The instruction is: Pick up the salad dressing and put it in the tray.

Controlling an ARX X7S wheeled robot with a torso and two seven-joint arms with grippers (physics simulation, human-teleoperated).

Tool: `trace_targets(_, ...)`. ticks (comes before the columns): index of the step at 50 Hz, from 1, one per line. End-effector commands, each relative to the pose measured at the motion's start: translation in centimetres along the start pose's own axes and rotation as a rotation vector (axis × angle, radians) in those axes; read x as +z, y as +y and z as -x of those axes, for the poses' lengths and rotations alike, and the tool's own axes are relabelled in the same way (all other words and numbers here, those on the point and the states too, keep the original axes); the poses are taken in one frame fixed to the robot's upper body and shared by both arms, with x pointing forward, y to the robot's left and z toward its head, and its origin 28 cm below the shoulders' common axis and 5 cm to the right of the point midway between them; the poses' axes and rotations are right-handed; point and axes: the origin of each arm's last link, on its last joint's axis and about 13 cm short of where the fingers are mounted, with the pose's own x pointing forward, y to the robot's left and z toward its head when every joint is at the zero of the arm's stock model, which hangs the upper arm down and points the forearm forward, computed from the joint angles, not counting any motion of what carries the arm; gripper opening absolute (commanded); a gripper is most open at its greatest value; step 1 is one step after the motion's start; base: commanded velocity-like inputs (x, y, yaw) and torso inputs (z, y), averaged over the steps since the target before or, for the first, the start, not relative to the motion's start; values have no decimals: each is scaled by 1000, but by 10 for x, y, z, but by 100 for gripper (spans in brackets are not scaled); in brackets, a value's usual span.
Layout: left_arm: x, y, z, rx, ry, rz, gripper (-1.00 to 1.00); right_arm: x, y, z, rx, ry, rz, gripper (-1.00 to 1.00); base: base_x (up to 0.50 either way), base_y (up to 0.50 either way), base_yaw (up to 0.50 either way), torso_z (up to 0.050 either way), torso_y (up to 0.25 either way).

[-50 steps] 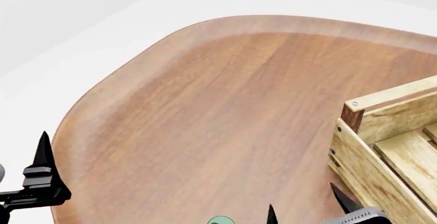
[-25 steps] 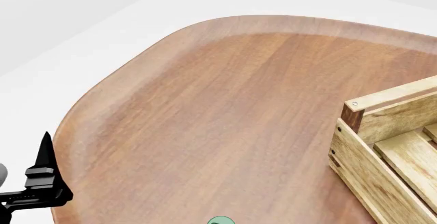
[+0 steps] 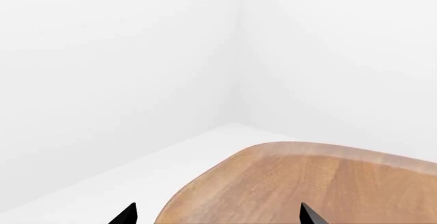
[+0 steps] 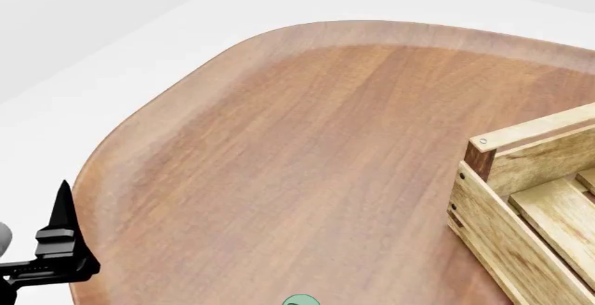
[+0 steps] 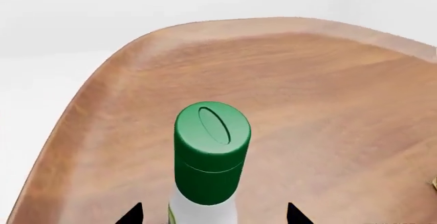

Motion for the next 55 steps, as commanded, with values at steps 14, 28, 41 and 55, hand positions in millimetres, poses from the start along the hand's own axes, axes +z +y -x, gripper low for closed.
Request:
trace_targets(14,0,1,1,1,1,-1,100,-4,14,-39,4,1,-139,100,0,0,0,0,0)
trace_targets(28,-1,1,1,0,2,-1,100,-13,11,-50,-65,3,-142,-100,0,0,0,0,0)
trace_targets(41,-1,0,0,-1,1,-3,100,-6,10,-46,-91,-29,-130,-100,0,0,0,0,0)
trace_targets(55,0,0,0,-6,-2,-3,100,48,-2,-22,-176,-189,-83,-100,0,0,0,0,1)
